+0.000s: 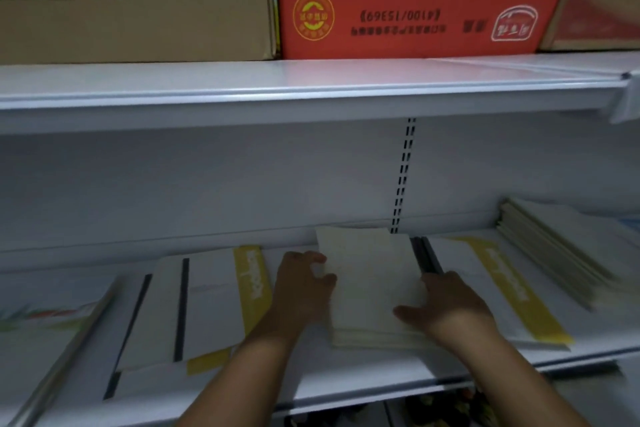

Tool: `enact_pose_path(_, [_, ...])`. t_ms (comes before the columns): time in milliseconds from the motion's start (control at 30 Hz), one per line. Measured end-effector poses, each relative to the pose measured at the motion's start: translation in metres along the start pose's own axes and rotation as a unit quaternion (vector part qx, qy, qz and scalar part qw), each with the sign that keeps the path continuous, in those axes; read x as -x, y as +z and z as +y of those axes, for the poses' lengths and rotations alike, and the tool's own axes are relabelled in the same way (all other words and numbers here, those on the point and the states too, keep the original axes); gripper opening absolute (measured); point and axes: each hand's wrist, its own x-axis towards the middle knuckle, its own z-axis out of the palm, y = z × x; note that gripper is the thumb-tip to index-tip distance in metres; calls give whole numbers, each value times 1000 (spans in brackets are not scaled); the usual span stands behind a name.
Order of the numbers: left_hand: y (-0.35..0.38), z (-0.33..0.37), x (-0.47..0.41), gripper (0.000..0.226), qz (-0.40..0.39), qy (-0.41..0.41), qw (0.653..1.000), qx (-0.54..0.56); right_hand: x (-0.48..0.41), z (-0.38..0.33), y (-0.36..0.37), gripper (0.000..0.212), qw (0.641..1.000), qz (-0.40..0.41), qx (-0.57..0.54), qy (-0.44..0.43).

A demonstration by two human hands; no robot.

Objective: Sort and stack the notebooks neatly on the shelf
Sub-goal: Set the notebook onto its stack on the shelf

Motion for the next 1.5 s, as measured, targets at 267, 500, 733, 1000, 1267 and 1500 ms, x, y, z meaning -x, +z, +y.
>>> enact_pose_path(267, [-101, -74, 29, 39, 101, -106, 980, -133, 21, -116, 35, 26, 927, 97, -257, -254])
enact_pose_path(500, [-132, -101, 50, 46, 4, -151, 981, -120, -10, -186, 115, 64, 969, -72, -171, -165])
enact_pose_path(733, [-149, -99, 38, 56, 75, -253, 933, 244, -13, -185, 106, 31, 915, -15, -380, -131])
enact_pose_path(1000, [-95, -16, 24, 28, 19, -152, 935, 321, -5, -103, 31, 50, 884, 91, -435, -147])
enact_pose_path(1267, [39, 88, 26, 43, -193, -33, 940, 280, -15, 68, -24, 34, 879, 222, -421, 26])
enact_pose_path(1500, [100, 124, 26, 38, -243, -19, 951, 191, -37, 135, -35, 35, 931, 189, -304, 73])
